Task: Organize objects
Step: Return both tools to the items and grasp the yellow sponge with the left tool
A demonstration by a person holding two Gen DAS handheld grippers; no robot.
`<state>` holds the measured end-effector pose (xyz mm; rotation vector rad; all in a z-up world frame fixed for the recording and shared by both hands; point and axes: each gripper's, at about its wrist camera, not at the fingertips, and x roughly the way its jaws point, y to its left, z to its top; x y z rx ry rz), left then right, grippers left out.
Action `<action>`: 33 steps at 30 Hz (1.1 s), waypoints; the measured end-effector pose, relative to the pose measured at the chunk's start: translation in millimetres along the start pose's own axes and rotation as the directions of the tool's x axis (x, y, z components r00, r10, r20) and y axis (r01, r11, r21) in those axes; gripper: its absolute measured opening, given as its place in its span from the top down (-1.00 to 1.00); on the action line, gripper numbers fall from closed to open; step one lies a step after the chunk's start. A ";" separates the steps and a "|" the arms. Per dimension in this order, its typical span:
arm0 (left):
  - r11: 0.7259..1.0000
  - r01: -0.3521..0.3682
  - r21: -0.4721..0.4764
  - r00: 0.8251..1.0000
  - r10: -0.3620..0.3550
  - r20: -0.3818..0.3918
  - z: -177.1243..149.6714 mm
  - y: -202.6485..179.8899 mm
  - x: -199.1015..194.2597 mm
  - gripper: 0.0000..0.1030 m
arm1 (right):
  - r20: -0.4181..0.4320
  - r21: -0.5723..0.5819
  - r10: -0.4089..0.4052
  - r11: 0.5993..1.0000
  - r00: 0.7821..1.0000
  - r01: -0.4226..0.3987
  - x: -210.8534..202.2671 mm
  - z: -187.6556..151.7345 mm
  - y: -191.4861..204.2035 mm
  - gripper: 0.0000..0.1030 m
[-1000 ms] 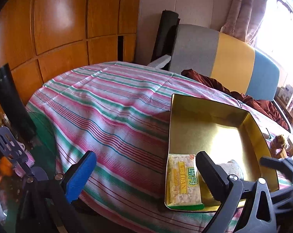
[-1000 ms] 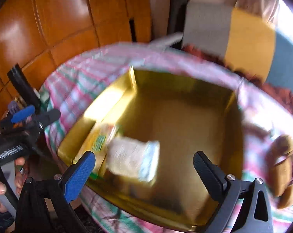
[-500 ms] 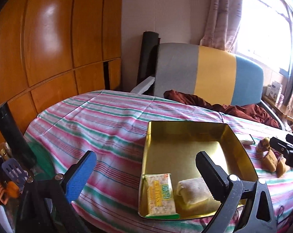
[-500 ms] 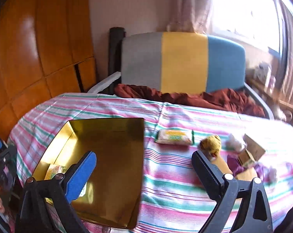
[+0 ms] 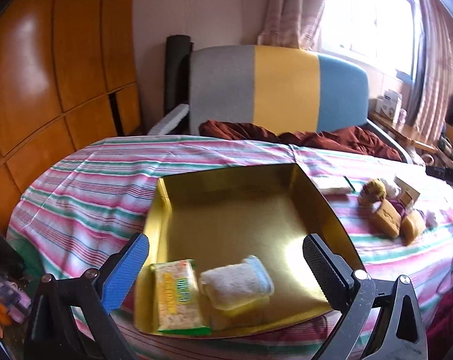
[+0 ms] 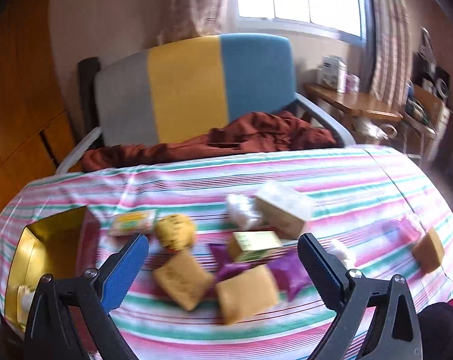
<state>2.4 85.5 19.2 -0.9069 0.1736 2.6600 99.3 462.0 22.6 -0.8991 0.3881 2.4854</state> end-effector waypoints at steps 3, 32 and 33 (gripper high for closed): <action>0.998 0.061 0.023 0.998 -0.060 -0.021 -0.1 -19.5 6.2 -0.99 | -0.017 0.116 -0.067 0.991 0.998 0.069 10.5 -1.9 -47.6 -0.98; 0.876 0.463 0.133 0.854 -0.401 -0.333 13.5 -236.8 82.3 -0.99 | -0.112 0.595 0.124 0.803 0.986 -0.034 38.7 -32.0 -143.1 -0.98; 0.881 0.459 0.120 0.852 -0.397 -0.342 14.6 -240.5 88.9 -0.99 | -0.115 0.595 0.129 0.803 0.985 -0.036 39.6 -32.1 -142.9 -0.98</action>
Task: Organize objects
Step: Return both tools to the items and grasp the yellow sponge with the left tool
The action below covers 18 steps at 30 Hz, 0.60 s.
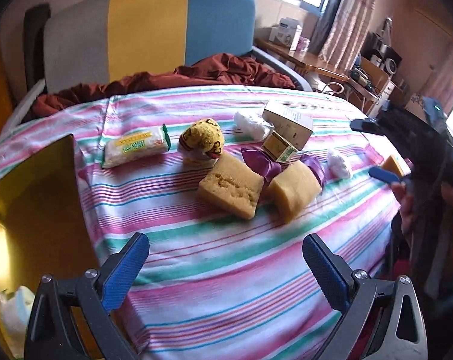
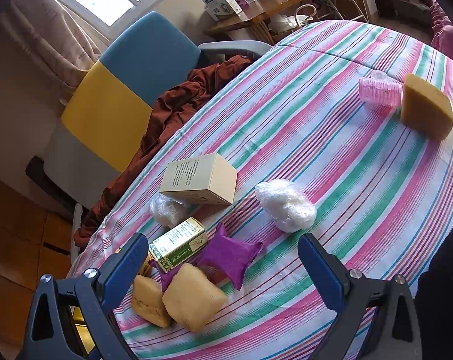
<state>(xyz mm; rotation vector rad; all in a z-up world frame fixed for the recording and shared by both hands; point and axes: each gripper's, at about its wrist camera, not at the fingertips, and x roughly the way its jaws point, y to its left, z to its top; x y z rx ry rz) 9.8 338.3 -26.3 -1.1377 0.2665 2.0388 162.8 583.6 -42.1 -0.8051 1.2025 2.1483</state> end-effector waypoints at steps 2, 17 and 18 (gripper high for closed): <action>0.999 -0.031 0.008 0.999 0.031 -0.029 7.1 -3.4 17.5 -0.99 | -0.012 -0.003 0.003 1.000 1.000 -0.003 2.3 0.0 0.5 -0.98; 0.966 -0.130 0.223 0.979 0.161 -0.126 40.1 -15.4 111.5 -0.99 | -0.033 0.038 0.027 0.999 0.999 -0.025 5.8 3.0 -7.7 -0.98; 0.968 -0.121 0.219 0.980 0.152 -0.129 40.4 -15.5 114.1 -0.99 | -0.034 0.038 0.026 0.999 0.999 -0.024 6.2 3.2 -7.6 -0.98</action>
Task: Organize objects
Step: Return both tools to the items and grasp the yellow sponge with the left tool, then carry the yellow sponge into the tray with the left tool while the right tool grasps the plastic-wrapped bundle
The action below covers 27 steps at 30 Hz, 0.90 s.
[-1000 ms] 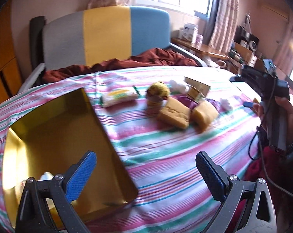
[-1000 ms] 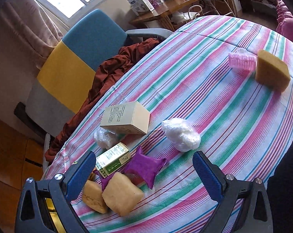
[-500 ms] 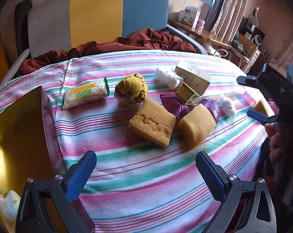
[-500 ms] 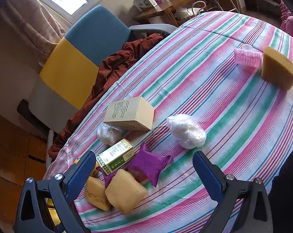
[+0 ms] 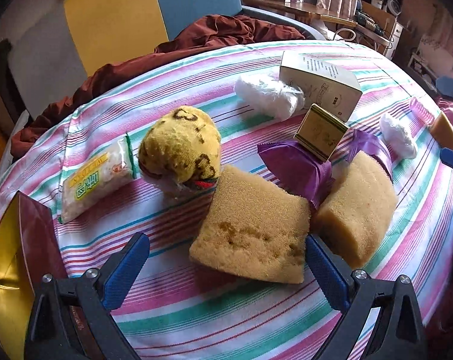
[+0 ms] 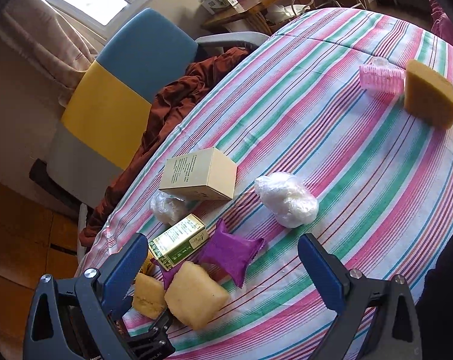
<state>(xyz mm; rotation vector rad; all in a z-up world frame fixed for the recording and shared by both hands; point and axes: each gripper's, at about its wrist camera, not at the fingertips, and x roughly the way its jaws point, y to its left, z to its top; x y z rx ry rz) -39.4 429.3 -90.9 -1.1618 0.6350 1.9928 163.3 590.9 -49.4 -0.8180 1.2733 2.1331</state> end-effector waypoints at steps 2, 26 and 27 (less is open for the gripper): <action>1.000 -0.010 0.009 1.000 0.010 0.005 1.1 -3.5 4.7 -0.86 | 0.000 0.000 -0.010 1.000 1.000 0.010 0.4 0.2 0.0 -0.98; 0.999 0.007 -0.050 0.974 0.005 0.224 -82.1 -11.1 -23.2 -0.34 | 0.037 0.133 -0.152 0.980 0.988 0.146 -4.5 6.1 -30.2 -0.98; 0.999 0.005 -0.049 0.974 0.007 0.226 -81.6 -11.3 -23.3 -0.34 | 0.037 0.102 -0.174 0.980 0.984 0.169 -2.6 5.4 -25.1 -0.96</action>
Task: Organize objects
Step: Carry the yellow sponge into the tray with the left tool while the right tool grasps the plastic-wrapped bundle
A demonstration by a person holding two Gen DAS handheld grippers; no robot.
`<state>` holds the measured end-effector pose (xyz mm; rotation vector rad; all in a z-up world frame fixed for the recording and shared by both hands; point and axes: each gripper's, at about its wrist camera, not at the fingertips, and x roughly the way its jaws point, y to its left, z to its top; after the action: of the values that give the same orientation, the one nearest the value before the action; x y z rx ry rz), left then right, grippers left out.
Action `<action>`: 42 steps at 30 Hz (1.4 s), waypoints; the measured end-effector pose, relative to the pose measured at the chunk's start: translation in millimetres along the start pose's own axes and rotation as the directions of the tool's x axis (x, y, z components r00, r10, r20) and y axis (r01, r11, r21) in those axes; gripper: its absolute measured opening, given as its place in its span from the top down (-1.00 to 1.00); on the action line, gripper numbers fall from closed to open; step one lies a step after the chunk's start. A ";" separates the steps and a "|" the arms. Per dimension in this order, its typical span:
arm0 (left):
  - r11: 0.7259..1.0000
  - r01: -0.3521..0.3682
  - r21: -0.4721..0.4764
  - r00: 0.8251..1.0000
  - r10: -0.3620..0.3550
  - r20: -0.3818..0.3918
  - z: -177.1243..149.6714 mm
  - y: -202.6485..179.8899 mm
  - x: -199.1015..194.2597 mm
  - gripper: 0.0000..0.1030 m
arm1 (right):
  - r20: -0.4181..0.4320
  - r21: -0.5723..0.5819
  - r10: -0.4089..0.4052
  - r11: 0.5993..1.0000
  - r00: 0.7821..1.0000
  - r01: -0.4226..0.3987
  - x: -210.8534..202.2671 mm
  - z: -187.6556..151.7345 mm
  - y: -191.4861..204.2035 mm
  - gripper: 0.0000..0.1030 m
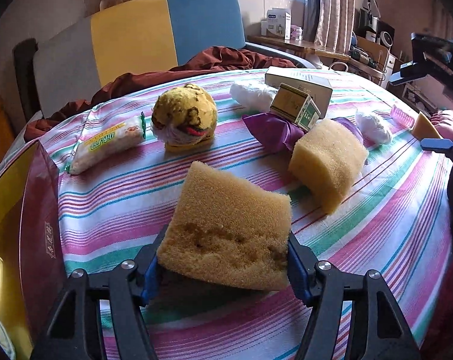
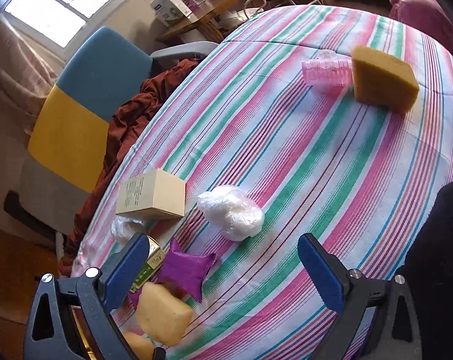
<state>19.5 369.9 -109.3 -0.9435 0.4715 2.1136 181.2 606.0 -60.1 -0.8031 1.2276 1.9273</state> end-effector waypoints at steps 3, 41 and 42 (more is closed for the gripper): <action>1.000 0.006 -0.006 1.000 -0.006 0.003 0.0 2.1 0.7 -0.34 | 0.007 -0.057 -0.038 0.998 0.999 0.038 2.1 -2.7 7.6 -0.85; 1.000 0.012 -0.014 1.000 -0.012 0.019 -3.5 1.0 -0.2 -0.35 | -0.057 -0.488 -0.412 0.806 0.909 0.335 92.2 3.8 54.3 0.31; 1.000 0.012 -0.014 1.000 -0.012 0.018 -3.4 0.7 -0.3 -0.35 | -0.064 -0.481 -0.408 0.812 0.911 0.330 92.3 4.7 52.8 0.31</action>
<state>20.7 367.3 -111.4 -0.9320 0.4413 2.1156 85.7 615.6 -106.2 -1.3647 0.6222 1.8625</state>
